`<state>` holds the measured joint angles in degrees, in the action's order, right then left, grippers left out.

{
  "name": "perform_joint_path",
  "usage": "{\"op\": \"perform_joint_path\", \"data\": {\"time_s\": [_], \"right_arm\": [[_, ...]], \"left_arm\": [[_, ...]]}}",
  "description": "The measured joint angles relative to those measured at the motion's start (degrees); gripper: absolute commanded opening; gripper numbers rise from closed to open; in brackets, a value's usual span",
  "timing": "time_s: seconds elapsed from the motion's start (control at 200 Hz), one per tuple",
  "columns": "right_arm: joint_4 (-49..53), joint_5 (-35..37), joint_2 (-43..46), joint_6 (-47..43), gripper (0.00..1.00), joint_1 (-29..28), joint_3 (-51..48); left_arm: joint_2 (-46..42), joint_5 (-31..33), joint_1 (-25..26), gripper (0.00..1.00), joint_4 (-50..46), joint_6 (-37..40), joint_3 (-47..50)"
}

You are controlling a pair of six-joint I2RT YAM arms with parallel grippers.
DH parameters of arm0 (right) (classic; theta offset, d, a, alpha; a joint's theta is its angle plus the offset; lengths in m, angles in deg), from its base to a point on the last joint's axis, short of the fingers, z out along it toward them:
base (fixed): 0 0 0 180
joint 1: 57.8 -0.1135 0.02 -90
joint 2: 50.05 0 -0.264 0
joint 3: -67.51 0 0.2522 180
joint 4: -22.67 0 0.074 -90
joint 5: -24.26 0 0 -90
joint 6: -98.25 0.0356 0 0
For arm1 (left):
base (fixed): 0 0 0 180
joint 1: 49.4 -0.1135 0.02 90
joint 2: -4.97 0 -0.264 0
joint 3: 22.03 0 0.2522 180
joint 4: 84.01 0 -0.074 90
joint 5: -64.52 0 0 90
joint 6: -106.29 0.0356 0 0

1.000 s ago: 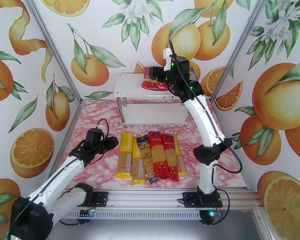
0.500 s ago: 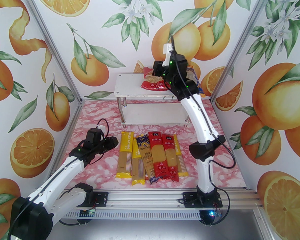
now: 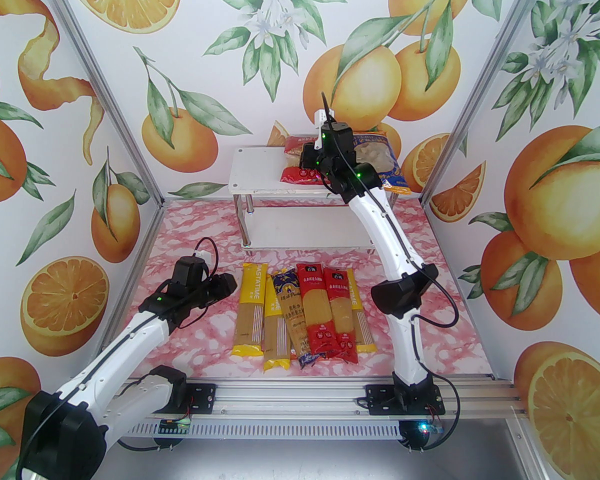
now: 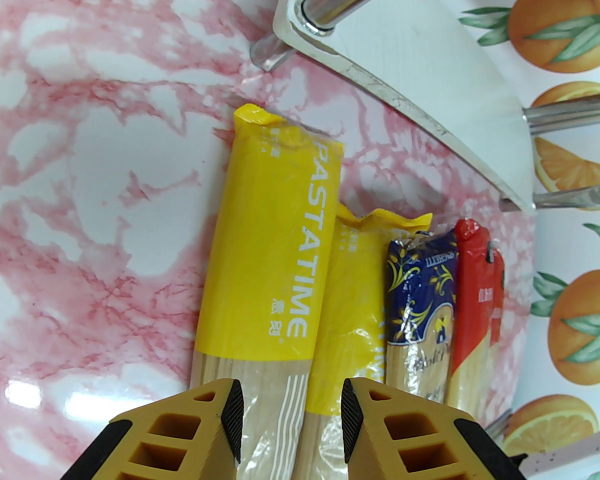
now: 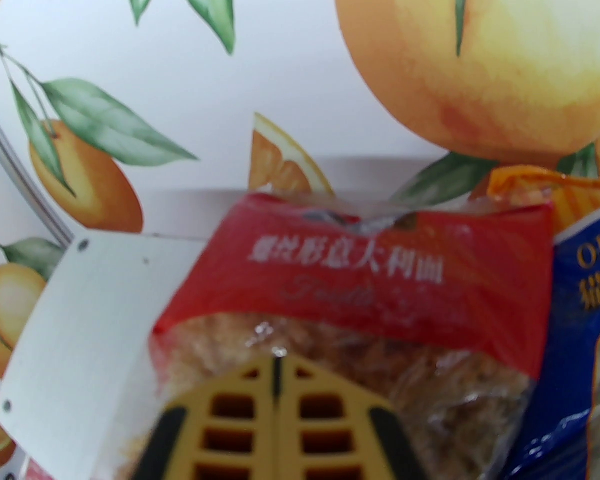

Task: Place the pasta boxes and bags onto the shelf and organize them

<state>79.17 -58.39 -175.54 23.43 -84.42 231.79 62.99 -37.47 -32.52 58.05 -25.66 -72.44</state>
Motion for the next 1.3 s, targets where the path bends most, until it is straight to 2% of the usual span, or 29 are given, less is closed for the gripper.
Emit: {"op": "perform_joint_path", "data": {"time_s": [0.1, 0.34, 0.49, 0.565, 0.636, 0.711, 0.821, 0.911, 1.046, 1.161, 1.301], "right_arm": [[0.87, 0.02, 0.52, -0.02, 0.15, 0.02, -0.68], [0.52, -1.62, 1.22, 0.90, 0.24, 0.07, -1.79], [-4.33, -5.31, 3.82, 1.86, 0.37, 0.17, -6.64], [-7.32, -7.28, 5.20, 1.92, 0.40, 0.17, -8.72], [-9.92, -9.55, 6.62, 1.92, 0.40, 0.17, -9.44], [-11.61, -11.74, 9.20, 1.62, 0.35, 0.00, -9.81], [-10.86, -13.18, 17.40, -1.38, 0.29, -1.51, -13.14], [-9.53, -13.09, 28.87, -4.48, 0.29, -6.29, -22.38], [-8.87, -11.87, 49.16, -6.93, 0.27, -19.15, -45.07], [-6.84, -9.64, 62.45, -2.69, 0.25, -24.65, -64.61], [-3.26, -6.43, 68.83, 6.88, 0.31, -31.28, -82.75]], "left_arm": [[0.00, 0.02, 0.00, 0.42, 0.00, 0.15, 0.00], [-0.02, 0.04, 0.00, 0.42, 0.00, 0.37, 0.00], [-0.02, 0.33, 0.00, 0.41, 0.00, 1.09, 0.00], [-0.07, 0.48, 0.00, 0.39, 0.00, 1.68, 0.02], [-0.26, 0.50, 0.00, 0.37, -0.02, 1.97, 0.04], [-0.81, 0.66, 0.00, 0.33, -0.02, 2.21, 0.20], [-2.10, 1.70, 0.81, 0.30, -0.15, 3.43, 0.24], [-2.86, 4.00, 3.65, 0.31, -0.96, 4.57, 0.22], [-2.78, 5.60, 8.28, 0.30, -1.53, 4.72, 0.22], [-1.01, 6.51, 11.67, 0.28, -0.81, 4.02, 0.24], [3.06, 7.41, 15.63, 0.28, 0.00, 3.15, 0.24]]}}
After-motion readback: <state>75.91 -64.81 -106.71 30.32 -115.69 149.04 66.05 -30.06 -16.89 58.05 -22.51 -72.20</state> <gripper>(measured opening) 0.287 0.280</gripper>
